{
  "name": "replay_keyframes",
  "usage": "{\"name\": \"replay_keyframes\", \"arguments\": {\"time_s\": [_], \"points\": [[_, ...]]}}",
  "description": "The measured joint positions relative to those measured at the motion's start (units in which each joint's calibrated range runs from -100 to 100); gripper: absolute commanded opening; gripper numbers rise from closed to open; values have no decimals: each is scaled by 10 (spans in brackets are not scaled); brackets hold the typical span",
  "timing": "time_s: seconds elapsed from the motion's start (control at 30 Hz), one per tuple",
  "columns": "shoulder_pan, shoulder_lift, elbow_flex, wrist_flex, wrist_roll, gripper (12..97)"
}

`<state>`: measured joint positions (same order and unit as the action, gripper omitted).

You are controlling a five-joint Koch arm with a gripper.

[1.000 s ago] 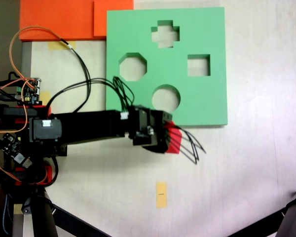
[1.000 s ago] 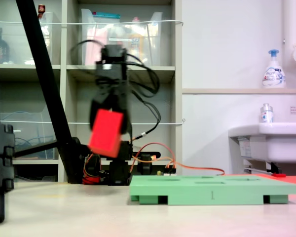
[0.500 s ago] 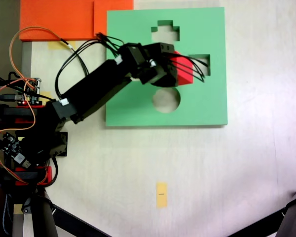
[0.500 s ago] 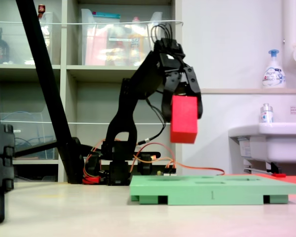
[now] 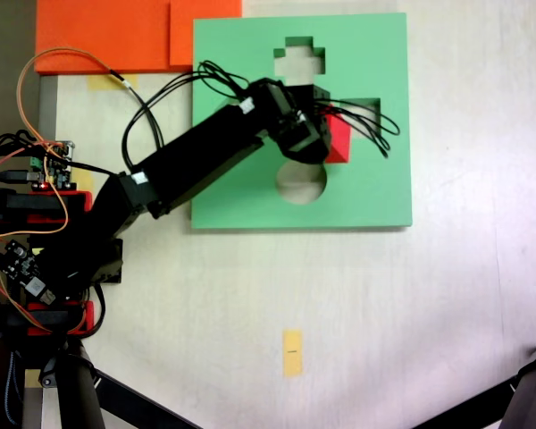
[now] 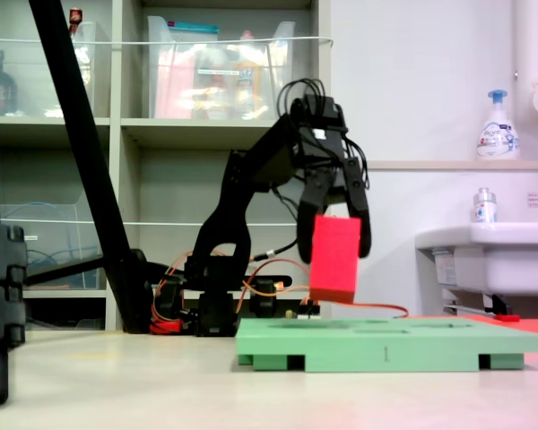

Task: Put the square block into the corresponding hole

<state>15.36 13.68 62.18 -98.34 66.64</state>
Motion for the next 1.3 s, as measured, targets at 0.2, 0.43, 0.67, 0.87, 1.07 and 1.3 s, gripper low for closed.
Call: {"name": "replay_keyframes", "arguments": {"time_s": [0.2, 0.43, 0.67, 0.87, 1.07, 1.3], "points": [[0, 5, 0, 5, 17, 289], [0, 18, 0, 25, 18, 294], [0, 57, 14, 67, 18, 294], [2, 82, 24, 116, 17, 294], [5, 90, 24, 137, 17, 294], [13, 124, 24, 145, 4, 294]]}}
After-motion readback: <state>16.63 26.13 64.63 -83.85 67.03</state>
